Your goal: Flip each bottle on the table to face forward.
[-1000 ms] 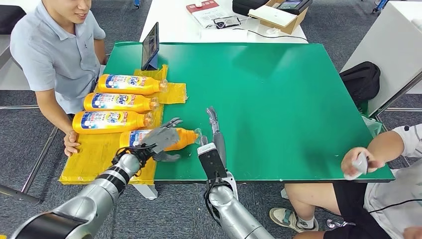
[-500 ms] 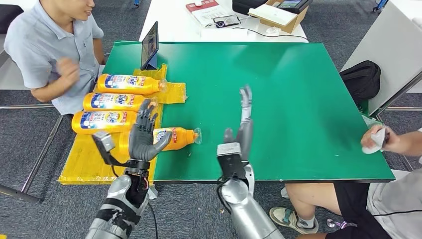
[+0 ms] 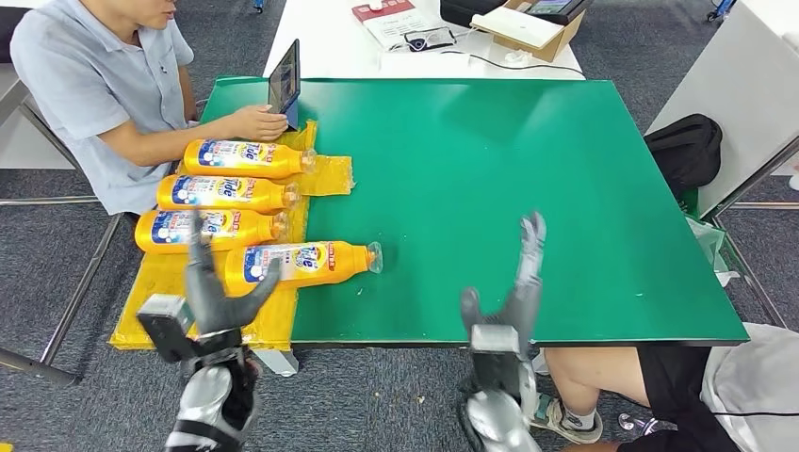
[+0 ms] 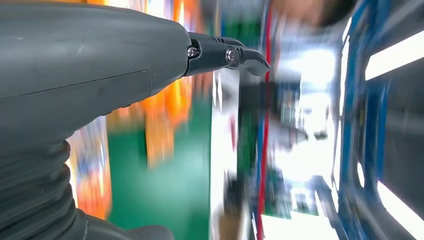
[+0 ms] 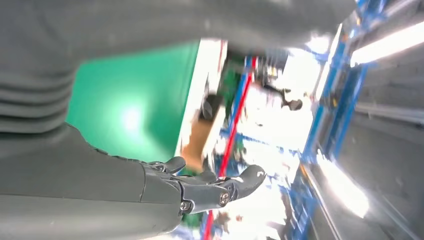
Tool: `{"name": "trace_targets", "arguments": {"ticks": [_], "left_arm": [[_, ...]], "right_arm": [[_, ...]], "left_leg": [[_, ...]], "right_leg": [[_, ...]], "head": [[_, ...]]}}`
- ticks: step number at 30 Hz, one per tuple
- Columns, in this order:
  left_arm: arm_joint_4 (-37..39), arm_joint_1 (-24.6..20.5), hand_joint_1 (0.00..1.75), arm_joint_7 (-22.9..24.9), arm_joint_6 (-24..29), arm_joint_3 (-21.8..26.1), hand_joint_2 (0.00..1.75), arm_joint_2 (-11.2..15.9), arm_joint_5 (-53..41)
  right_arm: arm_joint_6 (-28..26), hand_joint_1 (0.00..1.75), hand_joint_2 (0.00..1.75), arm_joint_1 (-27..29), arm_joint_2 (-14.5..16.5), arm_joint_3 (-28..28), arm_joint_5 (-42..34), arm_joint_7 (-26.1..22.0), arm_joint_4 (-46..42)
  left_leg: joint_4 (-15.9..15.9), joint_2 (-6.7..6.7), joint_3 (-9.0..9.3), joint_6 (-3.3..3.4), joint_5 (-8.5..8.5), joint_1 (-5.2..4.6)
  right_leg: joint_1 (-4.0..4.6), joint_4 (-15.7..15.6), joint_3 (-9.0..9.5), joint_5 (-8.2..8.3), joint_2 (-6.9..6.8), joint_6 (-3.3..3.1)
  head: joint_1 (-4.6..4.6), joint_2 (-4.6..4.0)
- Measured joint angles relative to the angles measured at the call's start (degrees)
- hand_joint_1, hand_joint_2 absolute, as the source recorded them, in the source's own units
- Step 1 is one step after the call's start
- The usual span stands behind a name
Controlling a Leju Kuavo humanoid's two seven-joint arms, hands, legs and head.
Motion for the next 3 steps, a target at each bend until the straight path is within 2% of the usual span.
{"name": "trace_targets", "arguments": {"ticks": [3], "left_arm": [[-4.2, 3.2, 0.0, -0.7, 4.6, 3.5, 1.75, 1.2, -0.3]], "right_arm": [[0.0, 0.0, 1.75, 5.0, -0.7, -6.9, -0.8, 0.1, -6.4]], "left_leg": [[0.0, 0.0, 0.0, 0.0, -0.1, 0.0]], "right_leg": [[0.0, 0.0, -0.01, -0.12, 0.01, 0.04]], "head": [[0.0, 0.0]]}}
